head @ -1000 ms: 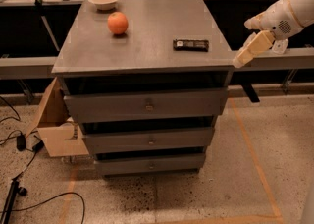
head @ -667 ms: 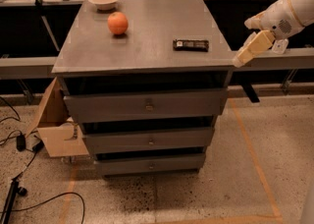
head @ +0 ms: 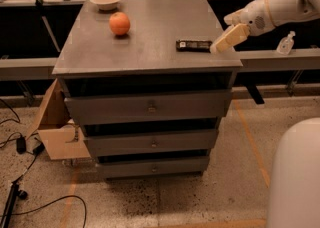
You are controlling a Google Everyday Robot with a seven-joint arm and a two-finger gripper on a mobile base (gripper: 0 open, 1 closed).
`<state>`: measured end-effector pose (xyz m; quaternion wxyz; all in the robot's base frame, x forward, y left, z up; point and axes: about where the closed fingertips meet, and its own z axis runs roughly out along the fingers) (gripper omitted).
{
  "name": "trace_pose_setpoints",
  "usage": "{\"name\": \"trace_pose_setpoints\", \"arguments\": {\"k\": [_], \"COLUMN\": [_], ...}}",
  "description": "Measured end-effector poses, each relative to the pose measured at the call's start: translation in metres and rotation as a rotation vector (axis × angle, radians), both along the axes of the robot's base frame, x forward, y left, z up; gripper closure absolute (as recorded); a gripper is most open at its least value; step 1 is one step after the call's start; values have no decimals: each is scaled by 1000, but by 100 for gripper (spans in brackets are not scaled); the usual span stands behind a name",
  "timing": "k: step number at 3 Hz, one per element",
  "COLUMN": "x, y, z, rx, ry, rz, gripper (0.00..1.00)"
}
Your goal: Move rxbar chocolate near orange
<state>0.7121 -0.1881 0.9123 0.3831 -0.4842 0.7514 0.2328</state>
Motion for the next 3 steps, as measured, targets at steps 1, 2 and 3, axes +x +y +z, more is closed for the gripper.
{"name": "trace_pose_setpoints", "arguments": {"k": [1, 2, 3], "x": [25, 49, 70], "y": [19, 28, 31], "z": [-5, -23, -51], "rx": [13, 0, 8], "ry": [-36, -49, -43], "rz": [22, 21, 14], "gripper": [0, 0, 0]}}
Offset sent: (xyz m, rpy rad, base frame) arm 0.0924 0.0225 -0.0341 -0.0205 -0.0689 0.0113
